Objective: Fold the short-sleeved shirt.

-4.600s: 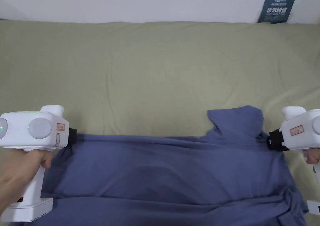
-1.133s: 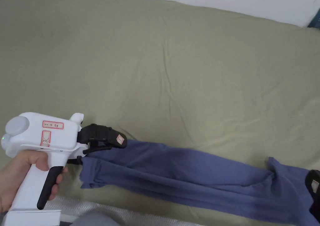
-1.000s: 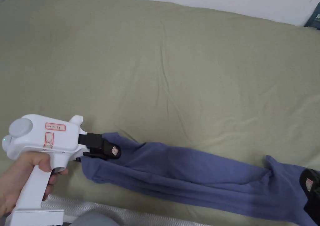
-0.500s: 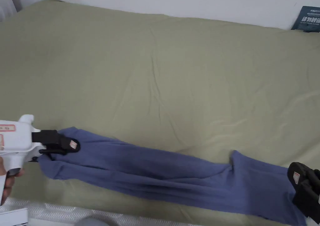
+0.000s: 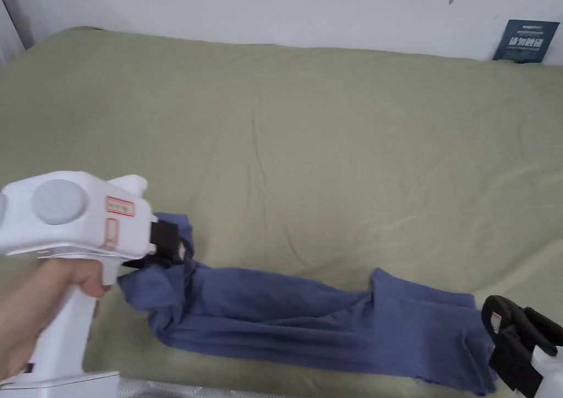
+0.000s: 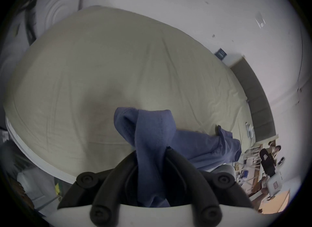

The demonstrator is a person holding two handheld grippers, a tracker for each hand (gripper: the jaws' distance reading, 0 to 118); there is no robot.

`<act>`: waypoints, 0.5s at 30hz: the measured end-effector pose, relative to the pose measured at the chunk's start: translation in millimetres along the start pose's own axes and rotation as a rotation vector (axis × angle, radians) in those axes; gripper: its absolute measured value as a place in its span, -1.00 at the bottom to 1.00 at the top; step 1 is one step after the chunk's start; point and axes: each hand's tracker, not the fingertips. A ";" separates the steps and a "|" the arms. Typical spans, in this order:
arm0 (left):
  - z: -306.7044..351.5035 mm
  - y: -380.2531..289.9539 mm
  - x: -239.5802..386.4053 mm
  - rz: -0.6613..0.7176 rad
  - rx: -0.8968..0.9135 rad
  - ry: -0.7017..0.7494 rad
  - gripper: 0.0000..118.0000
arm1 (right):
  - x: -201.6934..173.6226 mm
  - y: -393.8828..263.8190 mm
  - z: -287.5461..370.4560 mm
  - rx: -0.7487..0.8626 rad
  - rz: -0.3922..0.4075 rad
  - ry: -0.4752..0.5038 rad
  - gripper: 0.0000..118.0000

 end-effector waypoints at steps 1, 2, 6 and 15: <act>-6.7 -0.8 15.8 -0.015 -0.001 0.017 -0.89 | 2.2 -0.4 1.3 0.001 -0.004 -0.002 -0.99; -16.3 -2.7 30.4 -0.039 -0.014 0.031 -0.89 | 4.2 -1.2 2.7 0.002 -0.009 -0.004 -0.99; -63.6 -16.8 86.1 -0.113 -0.047 0.066 -0.89 | 13.2 -5.6 7.6 0.003 -0.032 -0.009 -0.99; -138.9 -53.2 130.2 -0.226 -0.162 -0.001 0.87 | 31.9 -17.4 13.6 -0.018 -0.096 -0.034 -0.99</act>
